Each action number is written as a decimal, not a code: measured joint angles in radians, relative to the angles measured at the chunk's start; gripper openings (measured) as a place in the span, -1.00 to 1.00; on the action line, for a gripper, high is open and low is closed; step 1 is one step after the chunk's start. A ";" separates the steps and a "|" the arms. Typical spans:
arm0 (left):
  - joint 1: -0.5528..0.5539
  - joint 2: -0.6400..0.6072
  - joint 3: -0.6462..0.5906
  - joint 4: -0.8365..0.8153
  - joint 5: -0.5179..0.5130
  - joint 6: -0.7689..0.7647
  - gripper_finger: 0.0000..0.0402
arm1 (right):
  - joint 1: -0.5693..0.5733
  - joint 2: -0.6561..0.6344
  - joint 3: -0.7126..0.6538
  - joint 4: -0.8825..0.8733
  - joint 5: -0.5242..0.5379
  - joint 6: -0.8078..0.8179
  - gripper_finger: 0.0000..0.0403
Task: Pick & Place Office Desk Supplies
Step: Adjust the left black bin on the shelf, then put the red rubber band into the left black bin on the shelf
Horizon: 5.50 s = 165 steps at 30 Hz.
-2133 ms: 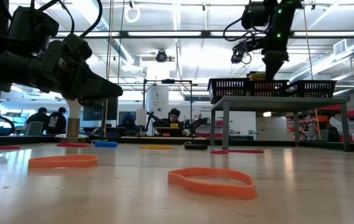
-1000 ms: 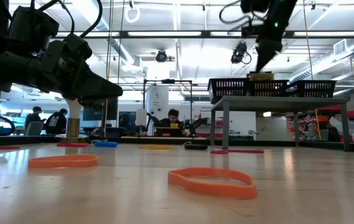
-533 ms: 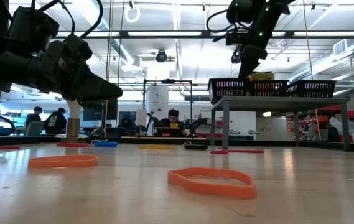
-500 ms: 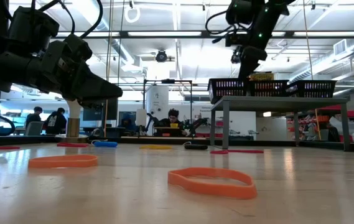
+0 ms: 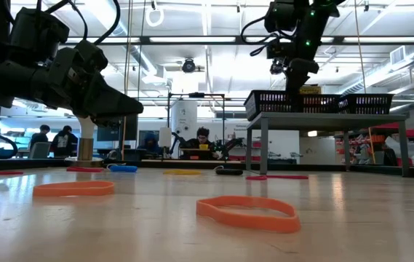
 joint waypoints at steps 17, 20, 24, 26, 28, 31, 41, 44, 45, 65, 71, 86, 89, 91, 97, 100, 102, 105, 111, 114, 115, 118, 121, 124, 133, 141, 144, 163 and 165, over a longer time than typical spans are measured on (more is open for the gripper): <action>0.000 0.000 0.000 0.010 -0.001 0.016 -0.67 | 0.009 -0.044 0.000 -0.011 0.016 0.036 -0.94; 0.000 -0.001 0.000 0.013 0.000 0.016 -0.67 | 0.026 -0.097 0.002 -0.010 0.027 0.044 -0.94; 0.000 -0.001 0.000 -0.008 0.000 -0.023 -0.67 | 0.075 -0.180 -0.005 0.009 0.026 0.137 -0.94; 0.000 -0.001 0.000 -0.025 0.000 -0.057 -0.67 | 0.114 -0.228 -0.051 0.068 0.012 0.216 -0.94; 0.001 -0.001 0.000 -0.032 0.000 -0.100 -0.67 | 0.163 -0.270 -0.133 0.153 -0.011 0.251 -0.94; 0.001 -0.001 0.000 -0.030 -0.002 -0.158 -0.67 | 0.254 -0.315 -0.276 0.277 -0.039 0.281 -0.96; 0.000 -0.001 0.105 -0.143 -0.012 -0.182 -0.67 | 0.638 -0.319 -0.556 0.641 0.068 0.412 -0.96; 0.000 -0.001 0.157 -0.257 0.002 -0.154 -0.67 | 0.721 -0.282 -0.611 0.739 0.089 0.477 -0.96; 0.000 -0.001 0.175 -0.297 -0.001 -0.154 -0.67 | 0.743 -0.267 -0.628 0.768 0.099 0.501 -0.95; -0.150 0.184 0.217 -0.179 -0.132 0.077 -0.95 | 0.807 0.143 -0.690 1.219 0.304 0.613 -0.37; -0.151 0.208 0.217 -0.164 -0.131 0.072 -0.91 | 0.772 0.084 -0.690 1.086 0.299 0.658 -0.18; -0.150 0.209 0.217 -0.161 -0.132 0.077 -0.91 | 0.530 0.106 -0.704 1.056 0.123 0.662 -0.05; -0.150 0.209 0.217 -0.161 -0.132 0.077 -0.91 | 0.498 0.106 -0.704 1.056 0.088 0.647 -0.05; -0.150 0.209 0.217 -0.161 -0.137 0.077 -0.91 | 0.481 0.117 -0.704 1.059 0.075 0.625 -0.05; -0.150 0.209 0.217 -0.162 -0.139 0.077 -0.91 | 0.419 0.198 -0.703 1.112 -0.044 0.583 -0.05; -0.150 0.209 0.217 -0.163 -0.139 0.077 -0.91 | 0.407 0.229 -0.702 1.136 -0.083 0.583 -0.06; -0.148 0.209 0.217 -0.162 -0.139 0.077 -0.91 | 0.408 0.234 -0.702 1.136 -0.076 0.580 -0.10; -0.142 0.209 0.217 -0.162 -0.139 0.074 -0.91 | 0.415 0.236 -0.702 1.142 -0.073 0.557 -0.25; -0.142 0.209 0.217 -0.161 -0.139 0.070 -0.91 | 0.457 0.230 -0.702 1.140 -0.056 0.527 -0.69; -0.142 0.209 0.217 -0.161 -0.140 0.070 -0.91 | 0.500 0.210 -0.702 1.128 -0.042 0.527 -0.91; -0.142 0.209 0.217 -0.161 -0.139 0.070 -0.91 | 0.521 0.195 -0.704 1.117 -0.056 0.529 -0.96; -0.142 0.209 0.217 -0.161 -0.139 0.071 -0.91 | 0.582 0.156 -0.708 1.093 -0.105 0.529 -0.95; -0.142 0.209 0.217 -0.161 -0.139 0.071 -0.91 | 0.637 0.103 -0.707 1.110 -0.071 0.531 -0.94; -0.142 0.209 0.217 -0.161 -0.140 0.072 -0.91 | 0.696 0.055 -0.707 1.109 0.028 0.528 -0.98; -0.142 0.209 0.217 -0.161 -0.139 0.072 -0.91 | 0.685 0.001 -0.706 1.087 0.093 0.586 -0.82; -0.142 0.209 0.217 -0.161 -0.140 0.072 -0.91 | 0.510 0.008 -0.704 0.980 -0.073 0.642 -0.44; -0.142 0.209 0.217 -0.161 -0.140 0.072 -0.91 | 0.466 0.018 -0.676 0.947 -0.114 0.620 -0.30; -0.142 0.209 0.216 -0.164 -0.139 0.072 -0.91 | 0.421 0.289 -0.336 0.551 -0.123 0.397 -0.05; -0.142 0.209 0.216 -0.163 -0.139 0.072 -0.91 | 0.409 0.304 -0.336 0.544 -0.134 0.392 -0.07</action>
